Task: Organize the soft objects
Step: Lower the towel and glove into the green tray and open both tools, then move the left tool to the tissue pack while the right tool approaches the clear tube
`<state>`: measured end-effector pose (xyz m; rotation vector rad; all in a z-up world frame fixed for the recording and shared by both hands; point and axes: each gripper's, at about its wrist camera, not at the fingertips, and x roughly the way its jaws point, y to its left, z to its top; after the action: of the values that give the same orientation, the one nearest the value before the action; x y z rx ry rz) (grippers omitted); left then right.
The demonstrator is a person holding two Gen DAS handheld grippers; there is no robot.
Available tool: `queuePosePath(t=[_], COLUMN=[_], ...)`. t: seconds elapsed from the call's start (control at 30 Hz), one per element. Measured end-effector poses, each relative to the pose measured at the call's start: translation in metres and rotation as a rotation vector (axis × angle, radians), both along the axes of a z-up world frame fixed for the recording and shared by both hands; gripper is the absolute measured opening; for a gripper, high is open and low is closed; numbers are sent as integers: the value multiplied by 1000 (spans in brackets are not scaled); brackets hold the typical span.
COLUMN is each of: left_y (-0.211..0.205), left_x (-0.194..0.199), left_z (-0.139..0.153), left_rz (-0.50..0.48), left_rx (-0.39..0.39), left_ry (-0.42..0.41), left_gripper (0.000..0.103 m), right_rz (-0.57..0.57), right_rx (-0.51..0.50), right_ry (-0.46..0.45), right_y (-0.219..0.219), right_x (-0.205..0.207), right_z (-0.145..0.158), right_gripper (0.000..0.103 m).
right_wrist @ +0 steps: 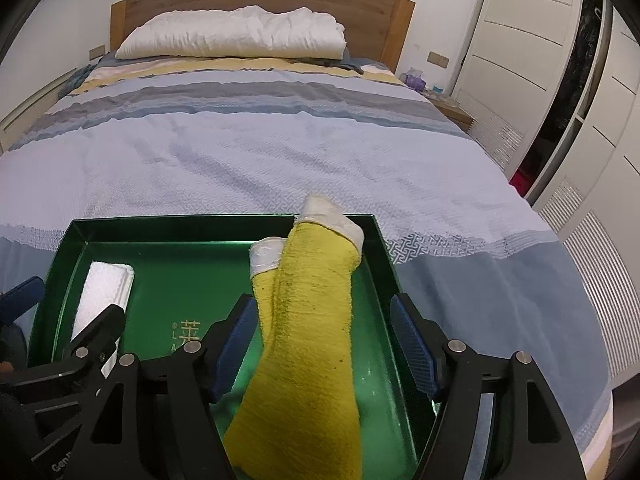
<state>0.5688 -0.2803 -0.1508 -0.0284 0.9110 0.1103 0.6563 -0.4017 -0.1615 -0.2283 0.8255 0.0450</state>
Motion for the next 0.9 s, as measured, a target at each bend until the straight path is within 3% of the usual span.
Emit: queuePosePath(t=[0.2,0.4,0.57,0.7,0.83,0.9], left_y=[-3,-12,-14,-10,-7,-5], left_x=[-6,-33,-69,-105,-157,-182], left_z=[6,20,39,62,91,103], left_rz=[-12,-69,-124,-183,-275,-330], left_rx=[-2,-24,-39,-101,-129,-149], left_ry=[-1,-1,-11,-22,-73,-89], left_gripper=[88,88,88,88,88,88], right_rz=[-7,-57,-88,-108,-129,-143], right_rx=[-28,-61,-96,-109,-111,-90], right_ry=[-20,-74,-95,-122,-174,-193], right_y=[-3,-14,-19,-20,-22,-26], right_x=[-10,-40,-84,-129,-175,-199], right_z=[11,41,67,91,116,126], right_gripper=[71,77,78,79,95,98])
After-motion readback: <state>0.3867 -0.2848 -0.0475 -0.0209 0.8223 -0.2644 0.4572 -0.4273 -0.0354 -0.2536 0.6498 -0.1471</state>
